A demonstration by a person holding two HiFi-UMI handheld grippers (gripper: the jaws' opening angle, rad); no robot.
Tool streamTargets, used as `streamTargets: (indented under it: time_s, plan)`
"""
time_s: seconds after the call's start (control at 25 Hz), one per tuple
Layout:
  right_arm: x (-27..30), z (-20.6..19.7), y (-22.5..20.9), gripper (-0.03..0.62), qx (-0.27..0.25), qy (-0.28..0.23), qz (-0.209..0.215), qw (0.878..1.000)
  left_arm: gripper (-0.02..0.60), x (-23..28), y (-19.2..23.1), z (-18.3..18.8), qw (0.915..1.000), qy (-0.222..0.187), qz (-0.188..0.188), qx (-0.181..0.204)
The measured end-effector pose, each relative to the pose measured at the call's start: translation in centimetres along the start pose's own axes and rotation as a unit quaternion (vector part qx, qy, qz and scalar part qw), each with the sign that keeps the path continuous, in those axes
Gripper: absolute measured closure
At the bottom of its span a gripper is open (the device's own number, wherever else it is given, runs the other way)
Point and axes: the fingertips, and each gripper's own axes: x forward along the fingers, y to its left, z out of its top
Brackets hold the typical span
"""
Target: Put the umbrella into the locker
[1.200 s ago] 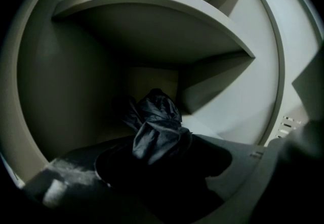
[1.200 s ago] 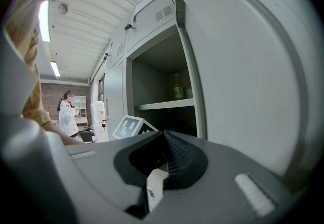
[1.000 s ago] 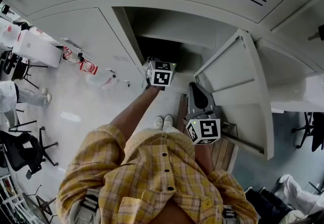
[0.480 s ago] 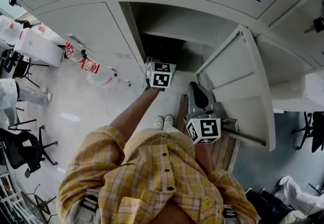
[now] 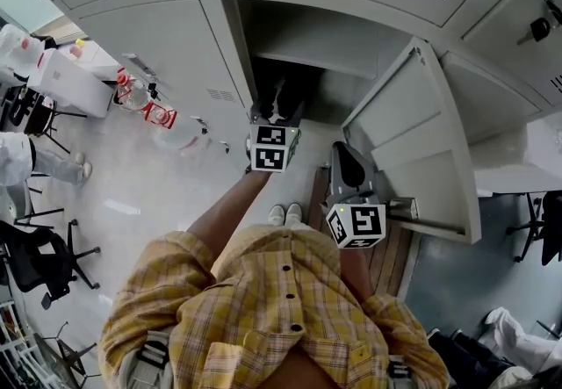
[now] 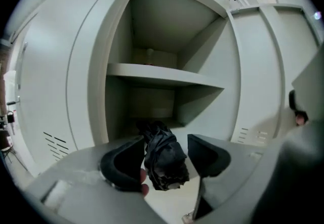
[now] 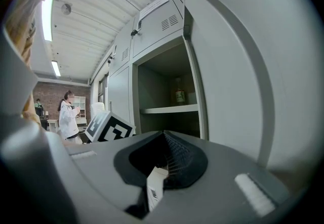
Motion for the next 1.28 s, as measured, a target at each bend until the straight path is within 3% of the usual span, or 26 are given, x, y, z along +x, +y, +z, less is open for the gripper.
streamTargets:
  time_s: [0.16,0.32,0.48,0.76,1.28]
  plan:
    - [-0.1,0.3,0.4,0.599,-0.002,-0.003,0.003,1.0,0.362,-2.5,-0.4,0.1,0.9999,-0.014,-0.006,-0.002]
    - [-0.1,0.5,0.8,0.599,-0.005,-0.006,0.005,1.0,0.463,-5.0,-1.0,0.8,0.9994,-0.021,-0.01,-0.025]
    - [-0.2,0.7,1.1,0.599,-0.006,-0.008,0.007,1.0,0.579,-7.0,-1.1,1.2,0.9992,-0.033,-0.002,-0.022]
    - [-0.6,0.9,1.0,0.6,-0.006,-0.008,0.0,1.0,0.584,-9.6,-1.1,1.8,0.9978,-0.058,0.0,-0.031]
    - [-0.8,0.8,1.3,0.6,-0.01,-0.008,-0.003,1.0,0.584,-12.6,-1.8,2.4,0.9954,-0.095,-0.009,-0.011]
